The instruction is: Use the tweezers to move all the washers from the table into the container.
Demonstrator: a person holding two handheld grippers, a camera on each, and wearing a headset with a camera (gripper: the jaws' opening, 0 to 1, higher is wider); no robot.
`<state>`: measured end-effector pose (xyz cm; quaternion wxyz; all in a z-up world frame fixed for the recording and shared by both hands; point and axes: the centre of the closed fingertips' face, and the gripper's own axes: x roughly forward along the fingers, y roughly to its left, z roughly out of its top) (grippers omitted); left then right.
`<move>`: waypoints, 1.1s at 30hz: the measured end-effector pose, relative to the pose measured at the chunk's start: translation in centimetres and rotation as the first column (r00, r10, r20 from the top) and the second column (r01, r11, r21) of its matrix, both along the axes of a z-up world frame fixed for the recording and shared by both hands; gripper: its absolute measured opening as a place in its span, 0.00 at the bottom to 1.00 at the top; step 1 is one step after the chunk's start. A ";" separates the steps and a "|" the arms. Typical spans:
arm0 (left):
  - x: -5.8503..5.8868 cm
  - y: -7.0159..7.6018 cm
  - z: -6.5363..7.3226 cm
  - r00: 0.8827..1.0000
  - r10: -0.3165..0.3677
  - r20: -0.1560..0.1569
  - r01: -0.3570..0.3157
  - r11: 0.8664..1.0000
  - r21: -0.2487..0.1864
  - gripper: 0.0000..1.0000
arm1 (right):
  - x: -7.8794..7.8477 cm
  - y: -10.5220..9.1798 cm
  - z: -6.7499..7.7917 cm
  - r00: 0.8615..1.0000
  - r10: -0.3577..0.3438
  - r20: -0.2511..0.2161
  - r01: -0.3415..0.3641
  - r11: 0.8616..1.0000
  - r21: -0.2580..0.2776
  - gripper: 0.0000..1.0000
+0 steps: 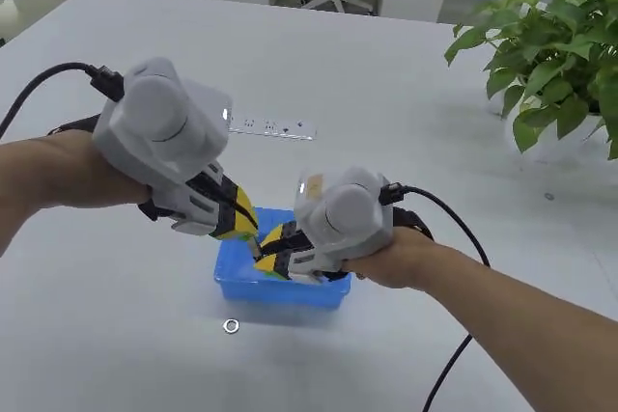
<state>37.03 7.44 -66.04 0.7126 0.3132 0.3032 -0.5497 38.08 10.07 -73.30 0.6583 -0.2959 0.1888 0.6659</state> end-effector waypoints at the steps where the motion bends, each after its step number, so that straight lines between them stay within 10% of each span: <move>1: -0.2 0.1 0.0 1.000 0.002 -0.001 -0.002 1.000 0.001 0.05 | -0.2 0.1 0.0 1.000 0.003 0.001 -0.003 1.000 0.000 0.11; 33: -3.3 1.7 -1.8 0.999 0.013 -0.049 -0.011 0.999 0.031 0.05 | -3.8 1.9 -1.8 0.998 0.041 -0.045 -0.041 0.999 0.005 0.12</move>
